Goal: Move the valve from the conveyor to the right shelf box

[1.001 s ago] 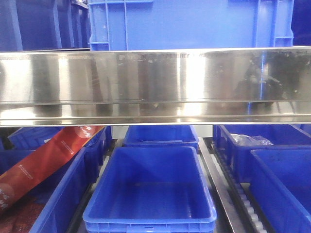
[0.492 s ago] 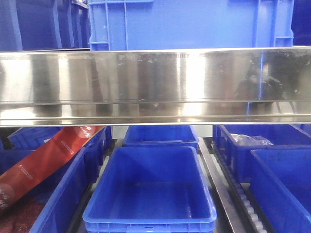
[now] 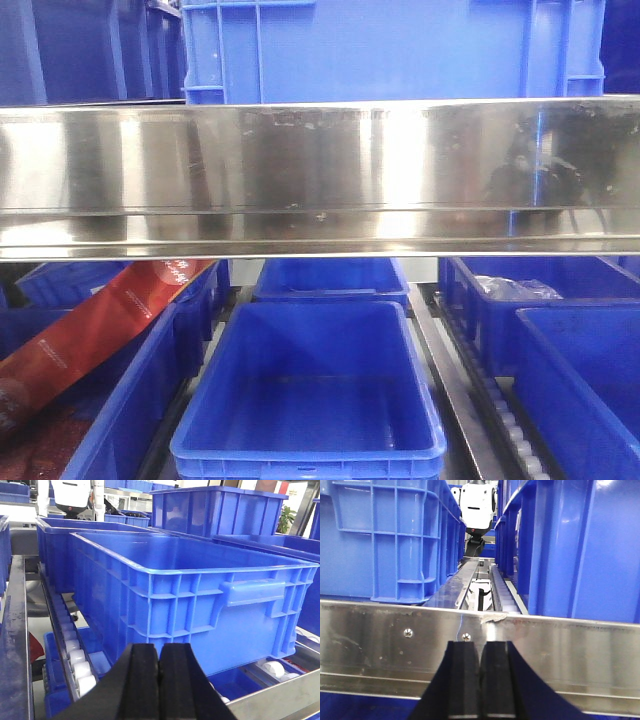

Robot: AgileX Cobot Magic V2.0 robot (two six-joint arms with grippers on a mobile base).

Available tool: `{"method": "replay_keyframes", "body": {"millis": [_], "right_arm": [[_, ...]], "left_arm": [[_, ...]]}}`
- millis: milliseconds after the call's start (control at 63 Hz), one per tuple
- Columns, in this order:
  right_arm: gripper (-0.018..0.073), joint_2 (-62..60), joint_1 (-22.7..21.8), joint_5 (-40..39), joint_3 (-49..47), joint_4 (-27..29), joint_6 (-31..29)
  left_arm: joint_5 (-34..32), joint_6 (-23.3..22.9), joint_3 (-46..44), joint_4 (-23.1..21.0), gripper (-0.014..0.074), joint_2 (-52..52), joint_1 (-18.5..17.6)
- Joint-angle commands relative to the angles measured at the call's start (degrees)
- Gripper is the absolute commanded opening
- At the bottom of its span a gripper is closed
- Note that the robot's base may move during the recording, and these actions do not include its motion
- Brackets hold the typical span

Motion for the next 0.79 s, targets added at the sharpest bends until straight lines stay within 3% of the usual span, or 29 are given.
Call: {"method": "replay_keyframes", "body": {"millis": [0, 143, 270, 381, 524, 778], "right_arm": [[-0.0162, -0.2, 0.1, -1.0, 0.0, -0.4, -0.4], [-0.0162, -0.2, 0.1, -1.0, 0.0, -0.4, -0.4], [-0.0162, -0.2, 0.1, -1.0, 0.0, -0.4, -0.4], [-0.0162, -0.2, 0.1, -1.0, 0.0, -0.4, -0.4], [-0.0162, -0.2, 0.1, -1.0, 0.0, -0.4, -0.4], [-0.0162, -0.2, 0.1, -1.0, 0.0, -0.4, -0.4]], "left_arm": [[-0.9, 0.1, 0.0, -0.3, -0.0111, -0.3, 0.0], [-0.3, 0.1, 0.4, 0.4, -0.0111, -0.6, 0.1], [-2.4, 0.1, 3.6, 6.2, -0.0111, -3.3, 2.4], [-5.0, -1.0, 9.0, 9.0, -0.0111, -7.1, 7.3], [-6.3, -10.9, 16.9, 16.6, -0.0111, -14.0, 15.0], [-6.2, -11.0, 28.0, 17.3, -0.0111, -28.6, 24.2]]}}
